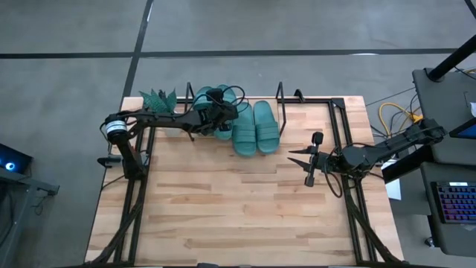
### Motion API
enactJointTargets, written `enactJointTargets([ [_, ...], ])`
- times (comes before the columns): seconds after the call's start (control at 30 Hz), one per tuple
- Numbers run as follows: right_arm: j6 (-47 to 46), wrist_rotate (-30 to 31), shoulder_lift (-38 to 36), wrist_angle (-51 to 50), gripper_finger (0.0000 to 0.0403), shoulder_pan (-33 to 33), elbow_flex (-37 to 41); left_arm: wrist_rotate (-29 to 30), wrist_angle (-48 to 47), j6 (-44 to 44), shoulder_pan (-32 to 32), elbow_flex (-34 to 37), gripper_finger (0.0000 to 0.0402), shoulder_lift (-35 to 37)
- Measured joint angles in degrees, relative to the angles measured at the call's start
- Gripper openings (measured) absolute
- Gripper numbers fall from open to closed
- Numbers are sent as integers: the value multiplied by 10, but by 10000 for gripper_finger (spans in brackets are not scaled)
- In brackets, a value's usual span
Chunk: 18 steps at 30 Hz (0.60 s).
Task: Pick and place slides into the shelf
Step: Put the green slipper on the shelf
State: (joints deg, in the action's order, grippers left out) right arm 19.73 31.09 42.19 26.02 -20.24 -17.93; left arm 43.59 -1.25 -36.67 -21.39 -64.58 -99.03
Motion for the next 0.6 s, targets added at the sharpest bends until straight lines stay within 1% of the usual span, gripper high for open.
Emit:
enactJointTargets([
  [0.13, 0, 0, 0, 0, 80, 0, 0, 8, -1, -7, 0, -2, 0, 2],
  [0.27, 0, 0, 0, 0, 76, 0, 0, 33, -7, -31, 0, -2, 0, 2],
  [0.37, 0, 0, 0, 0, 76, 0, 0, 35, -12, -17, 0, 0, 0, 3],
  [0.6, 2, 0, 0, 0, 83, 0, 0, 19, -6, 27, 0, 4, 0, 3],
])
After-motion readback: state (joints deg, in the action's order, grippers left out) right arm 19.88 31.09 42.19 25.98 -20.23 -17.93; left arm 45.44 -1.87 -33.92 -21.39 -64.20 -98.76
